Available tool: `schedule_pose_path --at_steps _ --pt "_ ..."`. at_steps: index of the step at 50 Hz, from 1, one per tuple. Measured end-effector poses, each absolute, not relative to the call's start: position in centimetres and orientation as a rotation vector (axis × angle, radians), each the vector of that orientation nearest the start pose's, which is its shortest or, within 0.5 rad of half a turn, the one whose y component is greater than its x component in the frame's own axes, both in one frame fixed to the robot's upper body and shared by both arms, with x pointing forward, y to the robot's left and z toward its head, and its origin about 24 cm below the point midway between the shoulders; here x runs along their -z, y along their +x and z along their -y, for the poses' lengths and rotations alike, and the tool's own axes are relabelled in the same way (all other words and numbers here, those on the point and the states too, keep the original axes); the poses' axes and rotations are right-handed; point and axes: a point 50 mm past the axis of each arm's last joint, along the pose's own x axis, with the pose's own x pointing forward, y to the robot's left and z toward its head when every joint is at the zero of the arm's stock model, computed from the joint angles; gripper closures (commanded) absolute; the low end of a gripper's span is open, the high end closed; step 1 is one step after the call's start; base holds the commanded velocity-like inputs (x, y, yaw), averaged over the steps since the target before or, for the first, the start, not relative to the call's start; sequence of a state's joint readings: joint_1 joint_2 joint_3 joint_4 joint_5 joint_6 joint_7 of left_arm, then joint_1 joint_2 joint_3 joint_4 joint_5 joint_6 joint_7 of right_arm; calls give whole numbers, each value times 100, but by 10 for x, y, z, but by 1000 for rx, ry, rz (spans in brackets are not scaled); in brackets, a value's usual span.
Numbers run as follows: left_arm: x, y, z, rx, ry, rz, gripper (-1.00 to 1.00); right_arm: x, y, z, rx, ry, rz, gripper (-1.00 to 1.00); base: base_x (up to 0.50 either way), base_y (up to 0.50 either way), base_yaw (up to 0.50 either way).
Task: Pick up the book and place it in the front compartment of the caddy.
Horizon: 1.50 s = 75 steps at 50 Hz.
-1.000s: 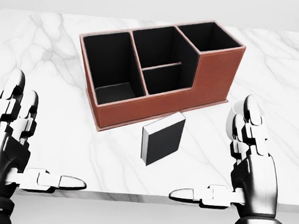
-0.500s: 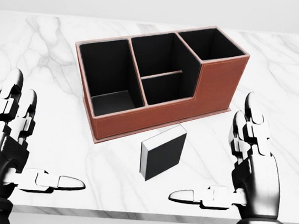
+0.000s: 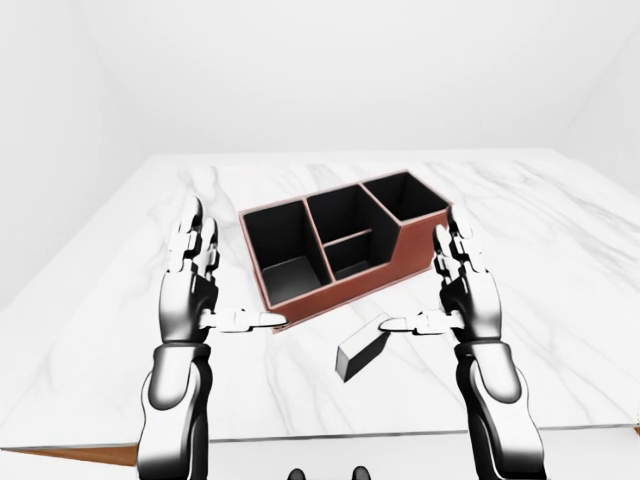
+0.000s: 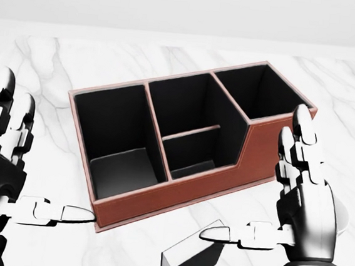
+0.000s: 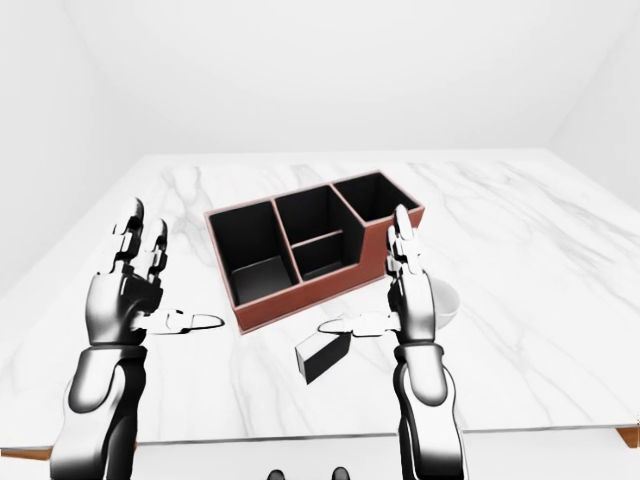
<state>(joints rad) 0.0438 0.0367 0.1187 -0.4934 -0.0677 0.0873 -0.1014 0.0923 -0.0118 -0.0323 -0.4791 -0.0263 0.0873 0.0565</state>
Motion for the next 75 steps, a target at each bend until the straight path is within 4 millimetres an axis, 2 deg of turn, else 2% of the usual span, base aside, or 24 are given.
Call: schedule_pose_path --at_steps 8,19,39,55,75 --pt "-140 227 -177 -3 19 378 -100 -126 223 160 3 -63 316 -100 49 0 0" --pt "-141 226 -177 -4 19 385 -100 -126 224 159 11 -77 317 -100 3 0 0" --pt "-143 225 -178 -4 20 395 -100 -127 221 158 1 -81 321 -100 50 0 0" --pt "-143 226 -179 -6 20 395 -100 -130 223 158 9 -94 331 -100 0 0 0" --pt "-143 227 -181 -11 20 392 -100 -148 224 160 11 -133 415 -100 0 0 0"
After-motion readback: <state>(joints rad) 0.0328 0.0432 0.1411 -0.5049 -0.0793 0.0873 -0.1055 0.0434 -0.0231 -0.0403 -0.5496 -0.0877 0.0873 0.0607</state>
